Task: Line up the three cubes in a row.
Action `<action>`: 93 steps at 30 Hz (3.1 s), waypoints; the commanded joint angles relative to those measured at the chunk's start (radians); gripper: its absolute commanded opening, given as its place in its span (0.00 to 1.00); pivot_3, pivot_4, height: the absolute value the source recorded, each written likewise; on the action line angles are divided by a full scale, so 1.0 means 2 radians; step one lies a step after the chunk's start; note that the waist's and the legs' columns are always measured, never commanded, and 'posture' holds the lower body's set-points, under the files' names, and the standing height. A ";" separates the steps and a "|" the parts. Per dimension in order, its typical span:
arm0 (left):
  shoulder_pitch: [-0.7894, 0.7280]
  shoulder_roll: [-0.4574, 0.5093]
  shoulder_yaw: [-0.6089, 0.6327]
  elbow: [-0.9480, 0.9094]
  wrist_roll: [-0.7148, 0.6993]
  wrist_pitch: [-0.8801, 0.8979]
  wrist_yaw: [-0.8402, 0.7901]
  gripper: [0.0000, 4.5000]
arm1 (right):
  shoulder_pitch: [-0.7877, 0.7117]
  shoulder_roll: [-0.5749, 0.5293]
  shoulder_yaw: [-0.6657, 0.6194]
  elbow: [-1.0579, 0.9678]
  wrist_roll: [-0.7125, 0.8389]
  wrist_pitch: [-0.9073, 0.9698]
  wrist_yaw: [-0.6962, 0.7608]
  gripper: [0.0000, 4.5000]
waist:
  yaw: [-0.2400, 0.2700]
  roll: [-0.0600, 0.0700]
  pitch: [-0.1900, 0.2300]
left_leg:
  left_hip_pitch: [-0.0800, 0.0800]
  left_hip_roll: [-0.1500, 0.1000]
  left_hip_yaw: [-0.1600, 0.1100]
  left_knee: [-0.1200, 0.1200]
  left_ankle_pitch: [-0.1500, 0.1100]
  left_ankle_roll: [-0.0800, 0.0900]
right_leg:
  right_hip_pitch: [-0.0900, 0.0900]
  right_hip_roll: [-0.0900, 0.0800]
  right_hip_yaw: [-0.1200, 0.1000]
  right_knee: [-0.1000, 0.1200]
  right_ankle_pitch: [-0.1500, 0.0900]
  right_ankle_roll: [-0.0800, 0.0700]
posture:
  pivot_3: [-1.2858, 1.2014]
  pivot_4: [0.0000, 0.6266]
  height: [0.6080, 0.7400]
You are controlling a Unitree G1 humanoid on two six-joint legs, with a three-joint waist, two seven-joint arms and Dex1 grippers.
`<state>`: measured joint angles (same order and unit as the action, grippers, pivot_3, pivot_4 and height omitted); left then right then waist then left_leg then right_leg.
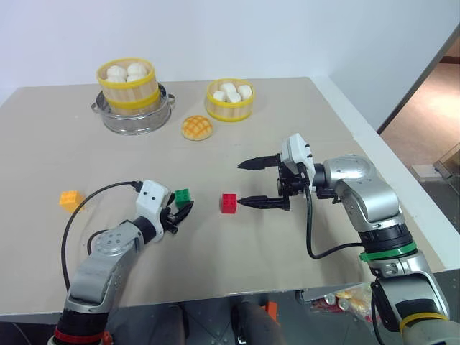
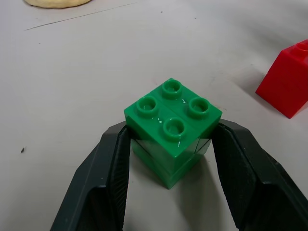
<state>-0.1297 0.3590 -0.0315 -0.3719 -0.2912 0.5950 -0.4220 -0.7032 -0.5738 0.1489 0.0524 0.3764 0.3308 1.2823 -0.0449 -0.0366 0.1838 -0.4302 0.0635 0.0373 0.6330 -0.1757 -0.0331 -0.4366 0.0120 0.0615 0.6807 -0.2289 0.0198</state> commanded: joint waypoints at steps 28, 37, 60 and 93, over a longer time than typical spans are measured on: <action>-0.002 0.012 -0.020 -0.033 0.004 0.020 -0.012 0.99 | 0.008 -0.010 -0.005 -0.014 -0.007 -0.015 0.004 1.00 | 0.000 0.000 0.000 | 0.000 0.000 0.000 0.000 0.000 0.000 | 0.000 0.000 0.000 0.000 0.000 0.000 | 0.52 0.24 1.00; 0.017 0.024 0.032 -0.096 -0.041 0.035 -0.018 0.99 | 0.008 -0.011 -0.005 -0.013 -0.009 -0.017 0.006 1.00 | 0.000 0.000 0.000 | 0.000 0.000 0.000 0.000 0.000 0.000 | 0.000 0.000 0.000 0.000 0.000 0.000 | 0.52 0.24 1.00; -0.023 0.165 0.295 0.001 -0.155 0.090 0.007 0.99 | -0.033 0.020 0.002 0.025 -0.014 -0.051 0.008 1.00 | -0.001 0.000 0.000 | -0.001 0.000 0.000 0.000 0.000 0.000 | -0.001 0.000 -0.001 0.000 -0.001 0.000 | 0.52 0.24 1.00; 0.030 0.129 0.322 0.130 -0.148 0.065 0.045 0.99 | -0.042 0.022 -0.026 0.025 0.018 -0.013 0.009 1.00 | -0.001 -0.002 0.000 | 0.000 0.001 0.000 0.000 -0.001 -0.001 | -0.001 0.000 -0.001 0.000 -0.001 -0.002 | 0.52 0.24 1.00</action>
<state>-0.0575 0.5998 0.6105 -0.1153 -0.5990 0.7589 -0.3207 -0.7649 -0.5175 0.1368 0.1407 0.3924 0.3051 1.3027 -0.0463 -0.0406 0.1831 -0.4304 0.0653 0.0379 0.6325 -0.1768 -0.0358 -0.4380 0.0118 0.0600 0.6810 -0.2305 0.0166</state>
